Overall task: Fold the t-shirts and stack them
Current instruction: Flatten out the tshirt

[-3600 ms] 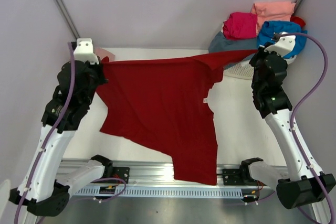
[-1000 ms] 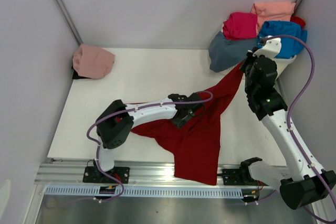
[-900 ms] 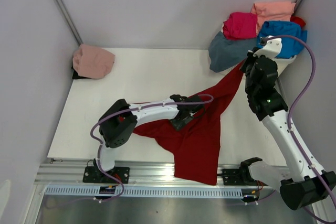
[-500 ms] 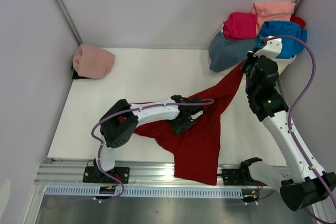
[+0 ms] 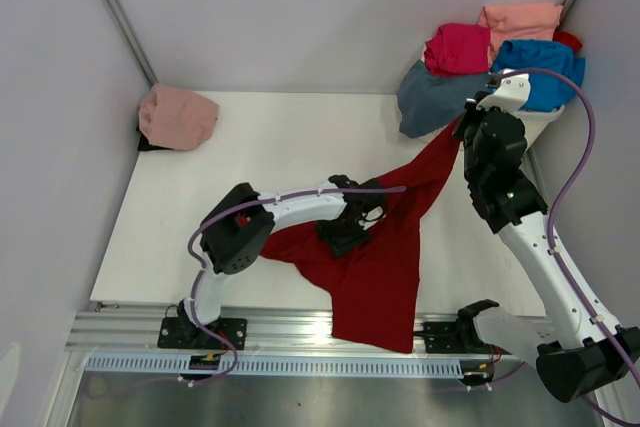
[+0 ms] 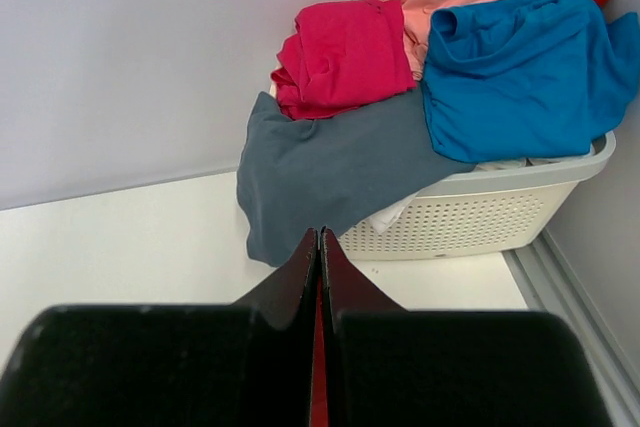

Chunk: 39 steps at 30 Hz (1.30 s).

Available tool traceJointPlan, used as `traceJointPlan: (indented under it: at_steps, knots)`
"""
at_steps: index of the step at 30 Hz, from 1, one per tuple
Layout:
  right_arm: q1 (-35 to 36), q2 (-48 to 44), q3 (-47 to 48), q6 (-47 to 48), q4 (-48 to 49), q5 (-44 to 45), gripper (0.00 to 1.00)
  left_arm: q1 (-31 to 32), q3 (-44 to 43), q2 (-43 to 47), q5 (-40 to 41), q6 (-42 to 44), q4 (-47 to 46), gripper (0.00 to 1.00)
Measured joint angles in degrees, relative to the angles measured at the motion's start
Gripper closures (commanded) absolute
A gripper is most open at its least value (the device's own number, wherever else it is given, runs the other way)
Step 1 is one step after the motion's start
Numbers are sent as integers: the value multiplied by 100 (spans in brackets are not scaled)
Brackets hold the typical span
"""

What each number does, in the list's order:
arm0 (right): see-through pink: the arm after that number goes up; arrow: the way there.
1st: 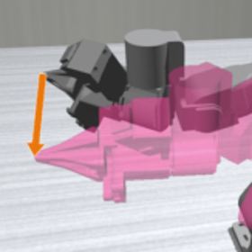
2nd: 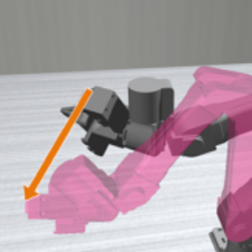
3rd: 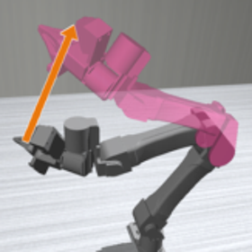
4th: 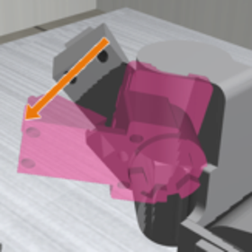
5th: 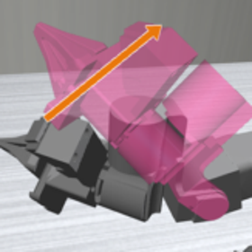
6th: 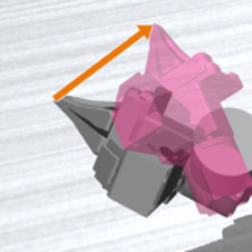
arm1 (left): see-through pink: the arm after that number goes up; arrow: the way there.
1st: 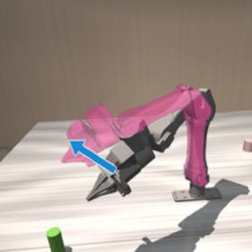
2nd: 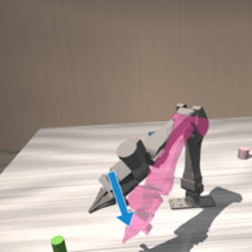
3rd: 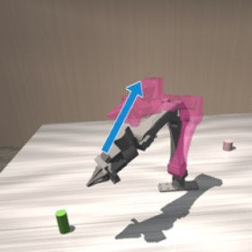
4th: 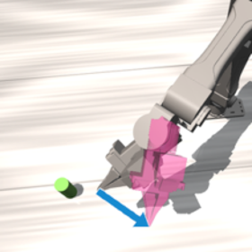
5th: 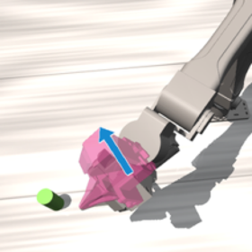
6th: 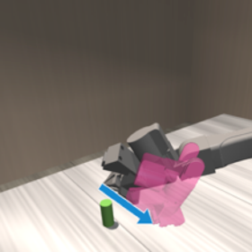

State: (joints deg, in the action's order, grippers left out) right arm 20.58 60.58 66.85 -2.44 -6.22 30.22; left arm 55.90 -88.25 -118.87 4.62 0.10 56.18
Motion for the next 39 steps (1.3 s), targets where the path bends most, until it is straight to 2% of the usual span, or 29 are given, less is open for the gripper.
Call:
traceJointPlan:
  at_steps: [7, 24, 29, 37, 39]
  knots:
    - [127, 0, 0, 105, 0, 48, 100, -146, -197, -177, -107, 2, 116, 40]
    - [323, 2, 2, 238, -4, 129, 100, -170, -623, -459, 72, 98, 26, 38]
    - [337, 13, 2, 295, -4, 177, 100, -214, -695, -516, -101, 87, 96, 50]
    - [337, 92, 2, 354, -7, 212, 100, -321, -402, -328, -334, 81, -2, 58]
    - [337, 98, 2, 354, -7, 212, 100, -393, -297, -247, -365, 66, 7, 65]
